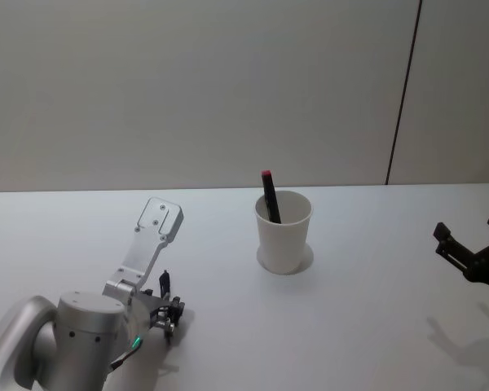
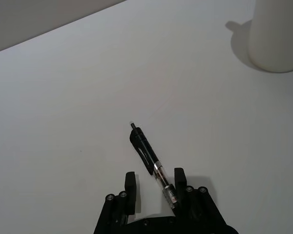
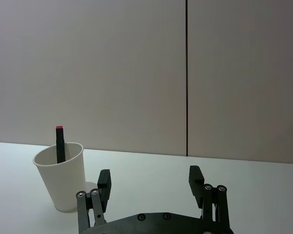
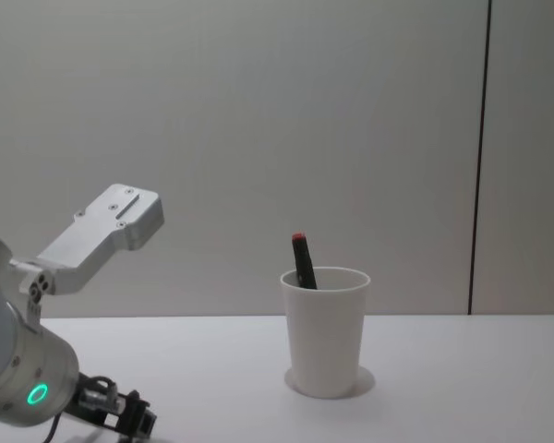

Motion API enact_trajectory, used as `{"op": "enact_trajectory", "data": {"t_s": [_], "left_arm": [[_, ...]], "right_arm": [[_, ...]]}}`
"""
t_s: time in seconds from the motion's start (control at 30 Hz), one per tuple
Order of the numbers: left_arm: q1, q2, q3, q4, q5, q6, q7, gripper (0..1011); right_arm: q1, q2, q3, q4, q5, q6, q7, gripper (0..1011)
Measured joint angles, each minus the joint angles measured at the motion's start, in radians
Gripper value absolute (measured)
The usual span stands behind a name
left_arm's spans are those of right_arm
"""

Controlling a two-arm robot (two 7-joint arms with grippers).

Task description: Place the pen into the pen holder.

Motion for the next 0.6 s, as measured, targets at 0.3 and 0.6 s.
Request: {"op": "enact_trajectory", "data": {"t_s": [0.3,0.6], "left_arm": [[0.0,-0.003,0.0,-0.001,0.02,0.027,-0.019,248],[-0.004,-0.006,0.0,0.001,0.042,0.046,-0.038,131]], "right_arm": [[0.0,0.0,0.0,0.0,0.0,0.0,0.0,1002],[0.0,0.0,0.0,0.0,0.0,0.0,0.0,1002]]}}
